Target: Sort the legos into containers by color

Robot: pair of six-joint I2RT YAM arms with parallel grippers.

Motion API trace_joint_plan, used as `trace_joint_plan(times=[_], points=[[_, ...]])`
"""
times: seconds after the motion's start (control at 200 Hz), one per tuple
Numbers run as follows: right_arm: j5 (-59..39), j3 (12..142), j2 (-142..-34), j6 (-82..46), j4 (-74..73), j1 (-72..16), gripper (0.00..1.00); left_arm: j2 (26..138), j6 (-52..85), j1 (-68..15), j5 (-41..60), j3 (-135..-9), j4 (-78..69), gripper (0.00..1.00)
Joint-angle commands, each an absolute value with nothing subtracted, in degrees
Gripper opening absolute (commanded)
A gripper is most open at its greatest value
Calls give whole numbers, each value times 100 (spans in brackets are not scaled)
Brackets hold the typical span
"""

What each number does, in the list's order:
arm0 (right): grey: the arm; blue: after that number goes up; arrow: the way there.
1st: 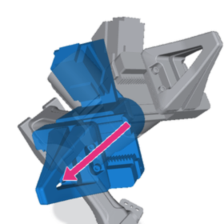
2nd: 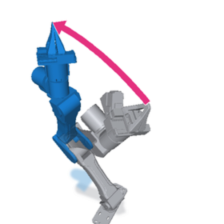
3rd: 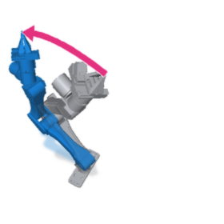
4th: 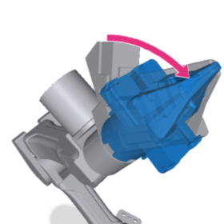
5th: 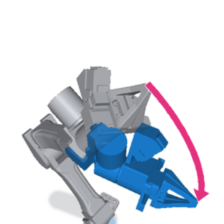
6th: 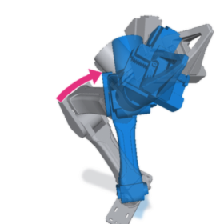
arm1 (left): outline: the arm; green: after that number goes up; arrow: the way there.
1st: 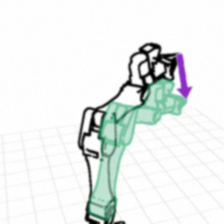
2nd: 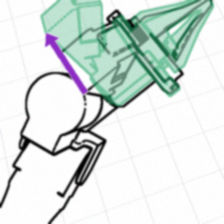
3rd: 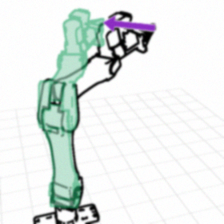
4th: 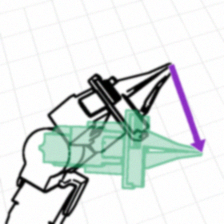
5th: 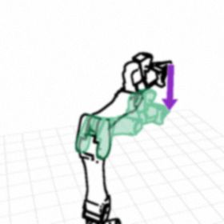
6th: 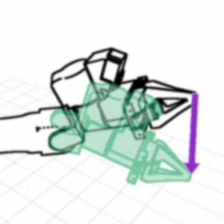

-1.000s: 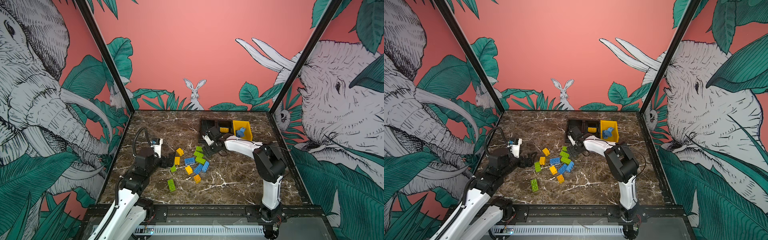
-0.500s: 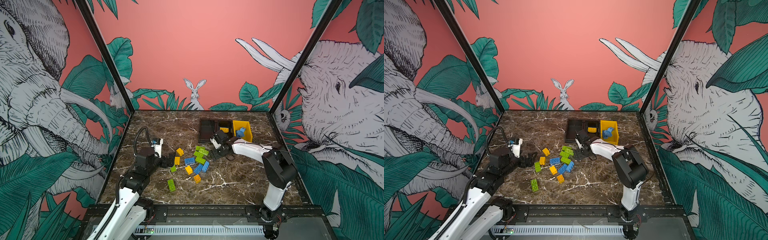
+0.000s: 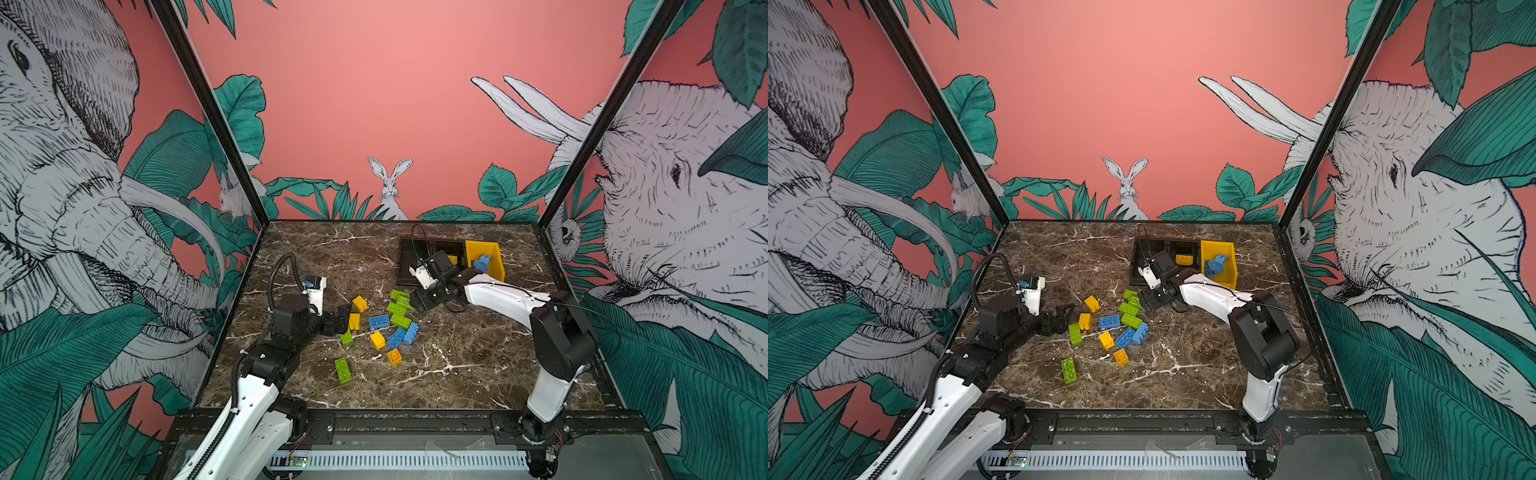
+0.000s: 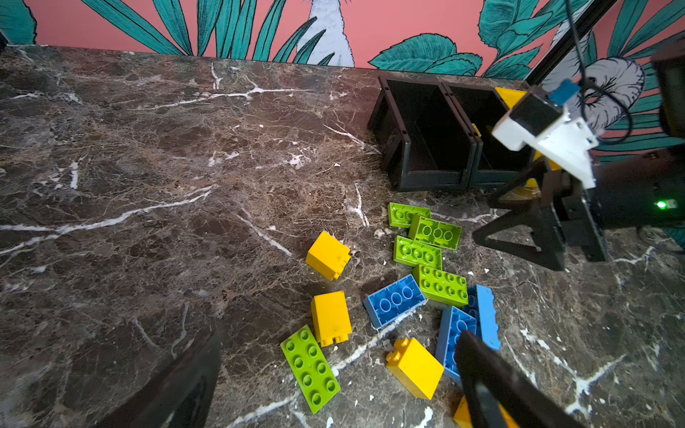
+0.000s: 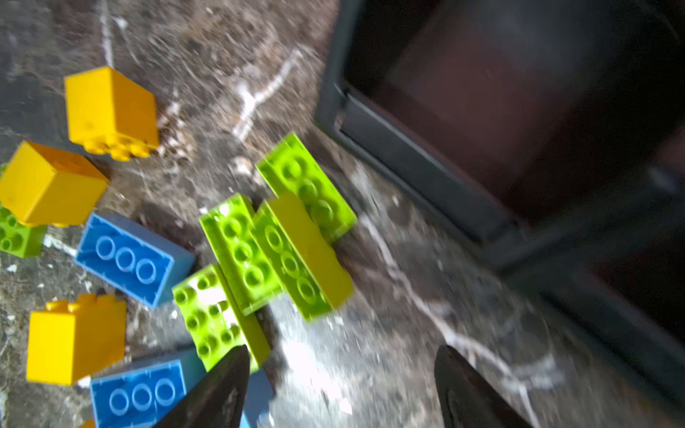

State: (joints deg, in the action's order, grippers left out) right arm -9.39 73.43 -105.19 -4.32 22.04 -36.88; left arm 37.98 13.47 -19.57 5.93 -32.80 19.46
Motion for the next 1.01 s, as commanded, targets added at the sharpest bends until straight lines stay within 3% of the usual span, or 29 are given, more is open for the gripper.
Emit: trace_joint_plan(times=[0.0,0.52,1.0], points=[[-916,7852,-10919,127,2446,-3809,77,3651,1337,-1977,546,-3272,2013,99],[-1176,8201,-11591,158,2458,-3823,70,3476,1257,-1978,414,-3256,2167,99],[-1238,7558,-11206,-326,2011,-3720,44,3542,1249,-1977,434,-3279,2114,99]])
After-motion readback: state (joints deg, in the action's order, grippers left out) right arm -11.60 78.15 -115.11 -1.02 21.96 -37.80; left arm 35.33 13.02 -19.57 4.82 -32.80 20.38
